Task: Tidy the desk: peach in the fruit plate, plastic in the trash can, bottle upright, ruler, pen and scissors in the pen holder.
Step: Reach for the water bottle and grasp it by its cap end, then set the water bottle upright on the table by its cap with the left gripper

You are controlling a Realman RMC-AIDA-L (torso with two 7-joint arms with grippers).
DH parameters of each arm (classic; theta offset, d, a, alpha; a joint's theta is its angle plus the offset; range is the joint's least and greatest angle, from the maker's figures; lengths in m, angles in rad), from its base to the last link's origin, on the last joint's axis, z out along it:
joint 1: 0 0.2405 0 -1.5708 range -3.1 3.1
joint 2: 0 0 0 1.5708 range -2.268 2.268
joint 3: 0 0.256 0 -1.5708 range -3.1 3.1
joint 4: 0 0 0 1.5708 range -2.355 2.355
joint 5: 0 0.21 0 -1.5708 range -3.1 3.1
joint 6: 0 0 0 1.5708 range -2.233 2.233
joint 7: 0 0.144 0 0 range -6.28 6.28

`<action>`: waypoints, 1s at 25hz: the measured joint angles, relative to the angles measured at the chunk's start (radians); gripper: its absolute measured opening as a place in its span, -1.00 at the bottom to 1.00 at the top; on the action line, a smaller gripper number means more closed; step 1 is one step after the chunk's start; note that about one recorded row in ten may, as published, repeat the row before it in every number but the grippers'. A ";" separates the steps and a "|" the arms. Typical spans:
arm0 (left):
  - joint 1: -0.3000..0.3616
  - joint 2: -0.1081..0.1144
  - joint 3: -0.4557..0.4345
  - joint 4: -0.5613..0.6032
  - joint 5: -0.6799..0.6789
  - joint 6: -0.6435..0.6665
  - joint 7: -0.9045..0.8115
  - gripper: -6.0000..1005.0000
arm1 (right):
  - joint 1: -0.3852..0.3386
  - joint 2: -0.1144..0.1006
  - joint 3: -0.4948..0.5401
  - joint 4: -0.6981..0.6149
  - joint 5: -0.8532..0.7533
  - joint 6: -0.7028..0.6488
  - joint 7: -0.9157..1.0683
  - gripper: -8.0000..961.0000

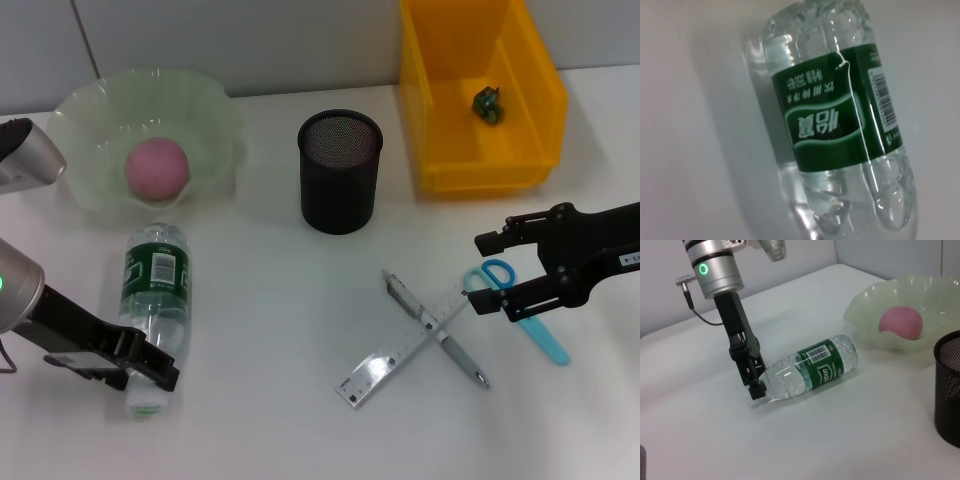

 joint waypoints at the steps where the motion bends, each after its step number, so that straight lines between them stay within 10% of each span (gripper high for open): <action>1: 0.000 0.000 0.000 0.000 0.000 0.000 0.000 0.56 | 0.000 0.001 0.000 -0.001 0.000 -0.001 0.000 0.72; 5: -0.010 0.001 0.001 0.004 0.042 0.000 0.004 0.56 | 0.000 0.002 0.000 -0.002 0.000 -0.010 0.002 0.72; 13: -0.025 -0.002 0.023 0.018 0.094 0.009 0.007 -0.12 | 0.000 0.001 0.000 -0.002 0.003 -0.011 0.011 0.72; 25: -0.024 0.000 0.051 0.071 0.100 0.034 0.009 -0.11 | -0.003 0.000 0.001 -0.003 0.007 -0.015 0.016 0.72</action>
